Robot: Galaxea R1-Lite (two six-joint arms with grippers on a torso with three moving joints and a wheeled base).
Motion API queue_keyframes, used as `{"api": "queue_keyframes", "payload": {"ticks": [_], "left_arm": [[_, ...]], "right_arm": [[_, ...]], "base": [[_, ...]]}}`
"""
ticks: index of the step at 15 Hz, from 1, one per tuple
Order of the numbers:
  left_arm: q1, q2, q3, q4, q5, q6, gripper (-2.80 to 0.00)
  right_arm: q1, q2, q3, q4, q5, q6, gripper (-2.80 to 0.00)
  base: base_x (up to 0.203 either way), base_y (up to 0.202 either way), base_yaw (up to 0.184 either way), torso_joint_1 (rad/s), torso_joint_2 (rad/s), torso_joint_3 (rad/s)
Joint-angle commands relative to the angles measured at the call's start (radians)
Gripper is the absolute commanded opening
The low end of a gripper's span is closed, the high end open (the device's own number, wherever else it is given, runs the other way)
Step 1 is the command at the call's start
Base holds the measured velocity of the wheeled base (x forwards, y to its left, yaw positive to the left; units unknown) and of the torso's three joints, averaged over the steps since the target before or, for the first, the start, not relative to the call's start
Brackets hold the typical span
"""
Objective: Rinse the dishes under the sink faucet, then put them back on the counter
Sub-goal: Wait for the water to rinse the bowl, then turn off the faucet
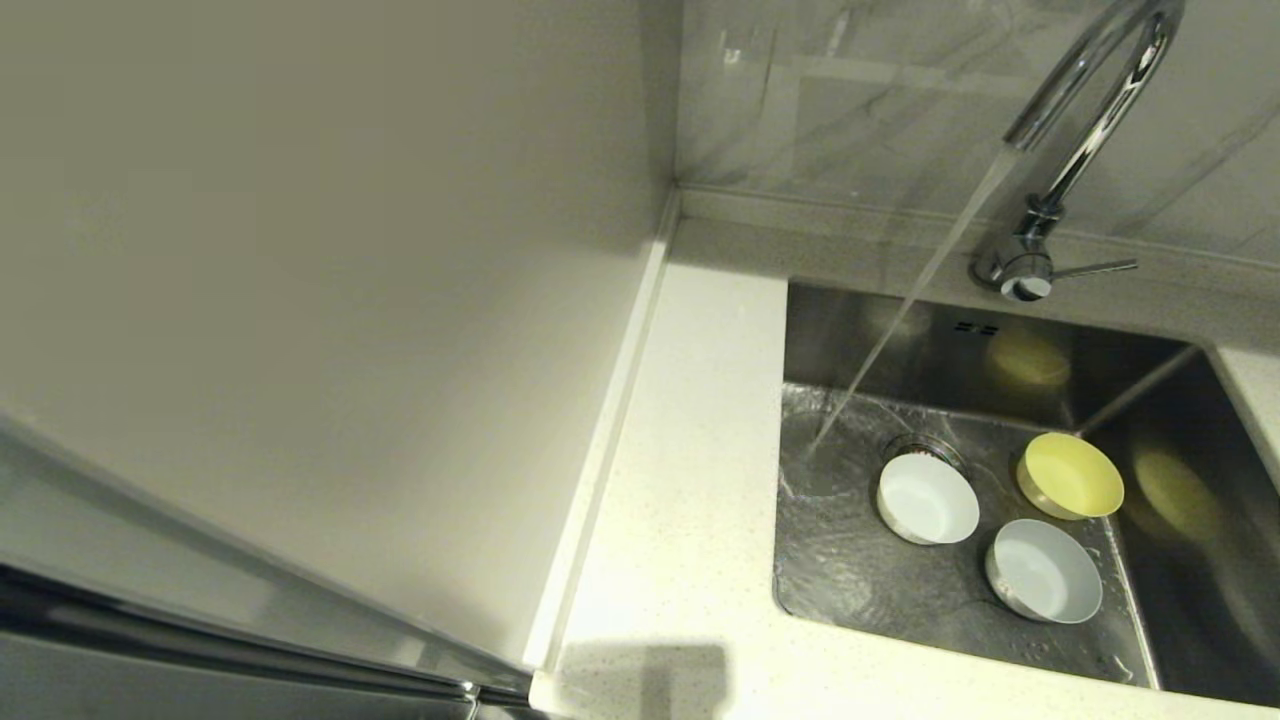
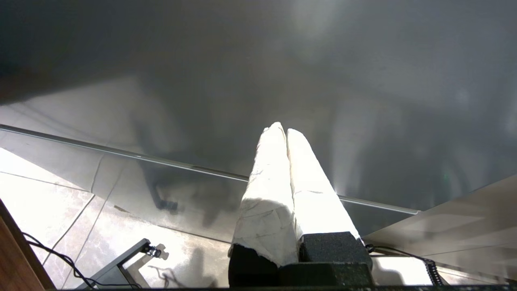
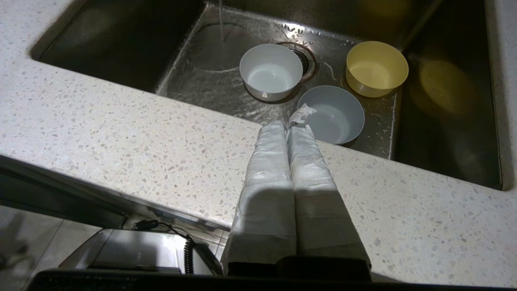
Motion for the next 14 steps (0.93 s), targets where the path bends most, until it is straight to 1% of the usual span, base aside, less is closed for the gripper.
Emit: {"api": "queue_keyframes", "payload": {"ticks": [1,7,8,10,12,13,14], "left_arm": [[0.000,-0.003,0.000,0.000,0.000,-0.001,-2.80],[0.001,-0.003,0.000,0.000,0.000,-0.001,-2.80],[0.001,-0.003,0.000,0.000,0.002,-0.001,-2.80],[0.001,-0.003,0.000,0.000,0.001,-0.001,-2.80],[0.000,-0.003,0.000,0.000,0.001,-0.001,-2.80],[0.001,-0.003,0.000,0.000,0.000,-0.001,-2.80],[0.001,-0.003,0.000,0.000,0.002,-0.001,-2.80]], "right_arm": [[0.000,0.000,-0.001,0.000,0.000,0.000,-2.80],[0.000,0.000,-0.001,0.000,0.000,0.000,-2.80],[0.000,0.000,0.000,0.000,0.005,-0.011,-2.80],[0.000,0.000,0.002,-0.003,-0.001,-0.057,-2.80],[0.000,0.001,-0.011,-0.031,-0.020,0.002,-2.80],[0.001,0.020,-0.072,-0.034,-0.034,0.036,-2.80],[0.001,0.065,-0.165,-0.033,-0.044,0.076,-2.80]], "base": [[0.000,0.000,0.000,0.000,0.00,0.000],[0.000,0.000,0.000,0.000,0.00,0.000],[0.000,0.000,0.000,0.000,0.00,0.000],[0.000,0.000,0.000,0.000,0.00,0.000],[0.000,0.000,0.000,0.000,0.00,0.000],[0.000,0.000,0.000,0.000,0.00,0.000],[0.000,0.000,0.000,0.000,0.00,0.000]]}}
